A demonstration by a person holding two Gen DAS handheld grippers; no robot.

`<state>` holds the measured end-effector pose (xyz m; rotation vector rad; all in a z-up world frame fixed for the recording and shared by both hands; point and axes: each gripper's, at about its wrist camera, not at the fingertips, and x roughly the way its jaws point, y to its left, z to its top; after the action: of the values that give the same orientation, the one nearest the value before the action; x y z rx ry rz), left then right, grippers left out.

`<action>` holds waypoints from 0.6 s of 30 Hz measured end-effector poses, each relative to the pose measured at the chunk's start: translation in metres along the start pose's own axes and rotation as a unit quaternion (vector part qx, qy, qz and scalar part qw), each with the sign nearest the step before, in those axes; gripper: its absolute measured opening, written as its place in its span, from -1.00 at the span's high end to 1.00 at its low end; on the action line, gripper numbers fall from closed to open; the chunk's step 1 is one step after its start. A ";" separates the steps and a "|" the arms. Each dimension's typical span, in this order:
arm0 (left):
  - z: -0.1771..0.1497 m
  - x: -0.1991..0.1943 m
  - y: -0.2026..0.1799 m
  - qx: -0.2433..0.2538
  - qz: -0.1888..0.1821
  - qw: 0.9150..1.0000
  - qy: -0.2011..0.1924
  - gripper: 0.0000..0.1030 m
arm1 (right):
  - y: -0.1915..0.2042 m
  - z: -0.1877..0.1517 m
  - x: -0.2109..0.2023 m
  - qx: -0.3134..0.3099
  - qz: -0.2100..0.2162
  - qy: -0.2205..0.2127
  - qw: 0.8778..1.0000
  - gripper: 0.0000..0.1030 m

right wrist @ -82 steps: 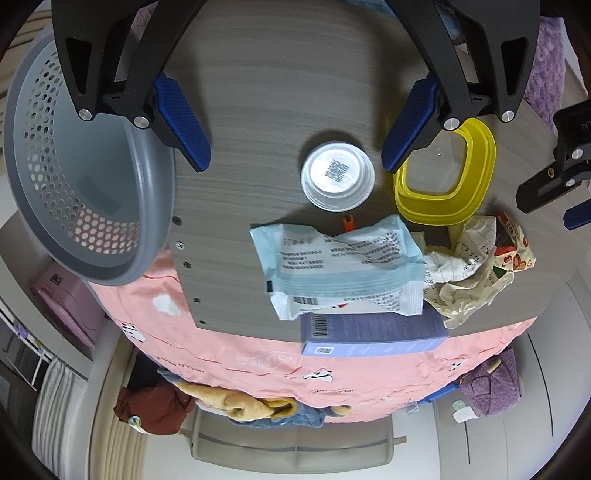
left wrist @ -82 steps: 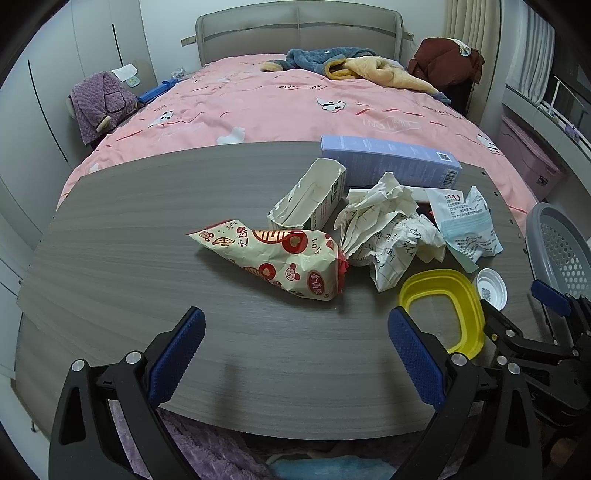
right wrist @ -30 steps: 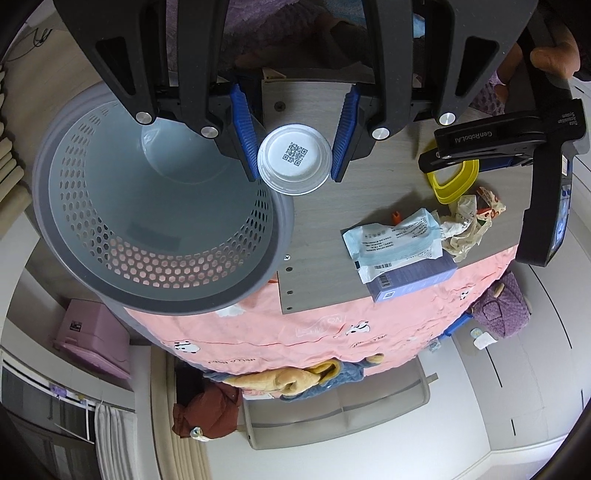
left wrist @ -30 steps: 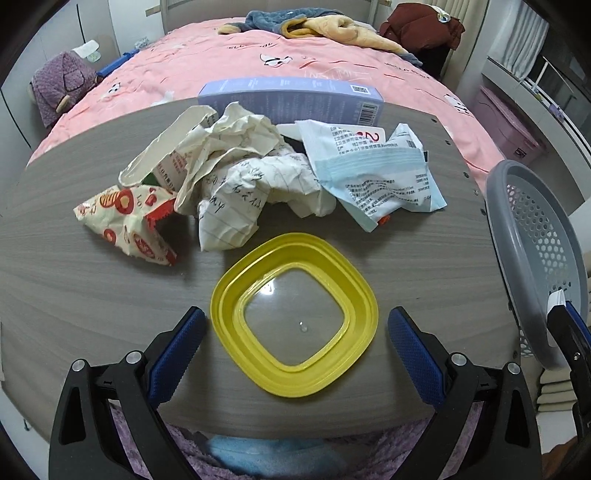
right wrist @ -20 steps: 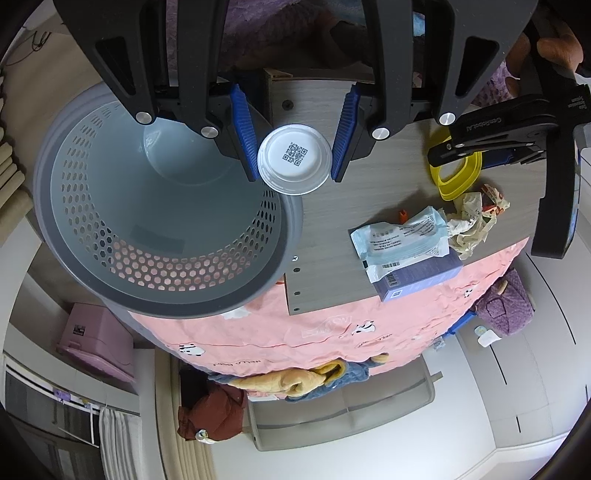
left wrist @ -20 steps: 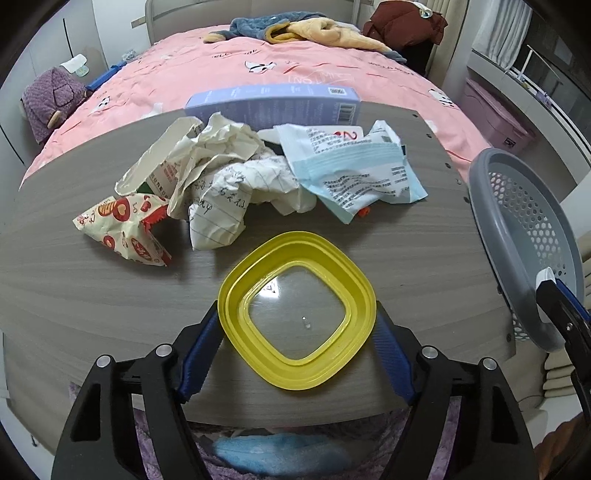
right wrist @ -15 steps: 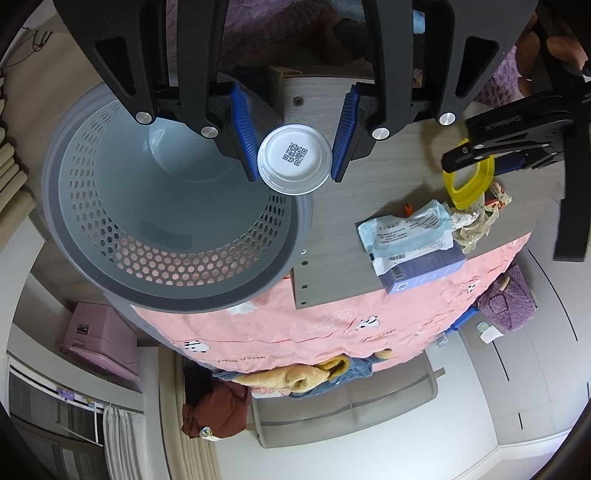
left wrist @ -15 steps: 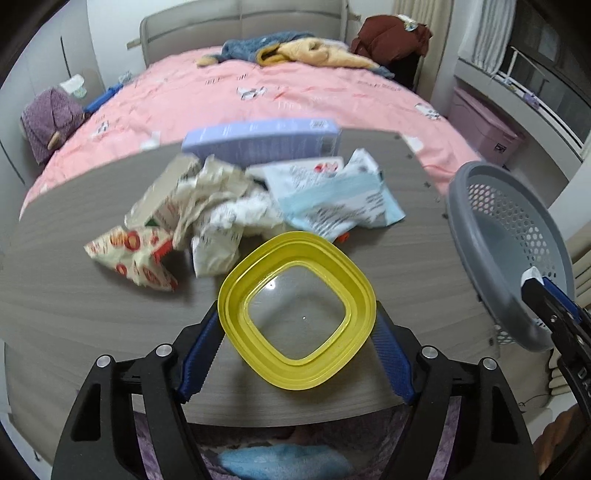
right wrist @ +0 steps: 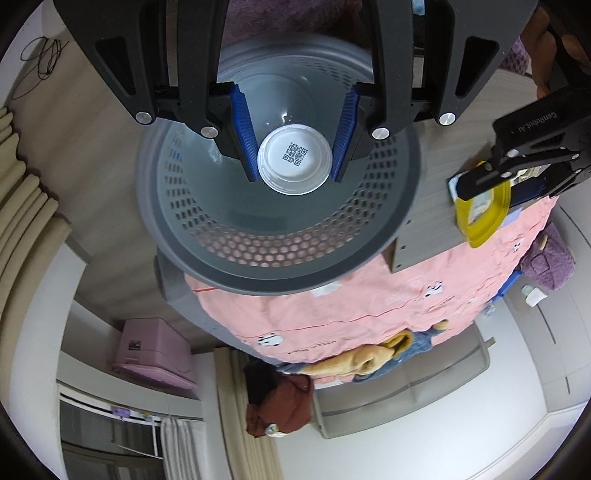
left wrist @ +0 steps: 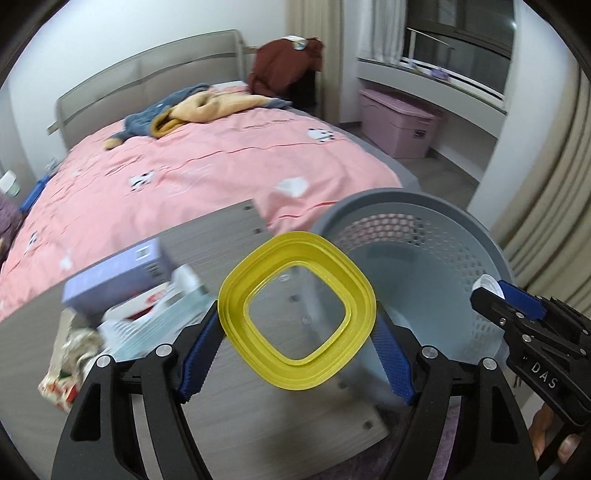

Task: Collect trash
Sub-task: 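Carry the lid and cap over the grey wastebasket and open both tools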

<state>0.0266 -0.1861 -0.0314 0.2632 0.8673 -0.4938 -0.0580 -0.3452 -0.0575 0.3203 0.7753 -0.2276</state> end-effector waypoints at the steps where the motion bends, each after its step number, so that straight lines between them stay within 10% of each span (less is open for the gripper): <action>1: 0.002 0.004 -0.006 0.007 -0.008 1.000 0.001 -0.44 | -0.003 0.001 0.001 0.001 -0.002 0.001 1.000 0.24; 18: 0.021 0.049 -0.032 0.018 -0.061 0.997 0.033 -0.48 | -0.025 0.010 0.016 0.017 -0.017 0.004 1.000 -0.01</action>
<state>0.0505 -0.2373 -0.0574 0.2616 0.9435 -0.6164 -0.0485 -0.3736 -0.0668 0.3414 0.7853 -0.2719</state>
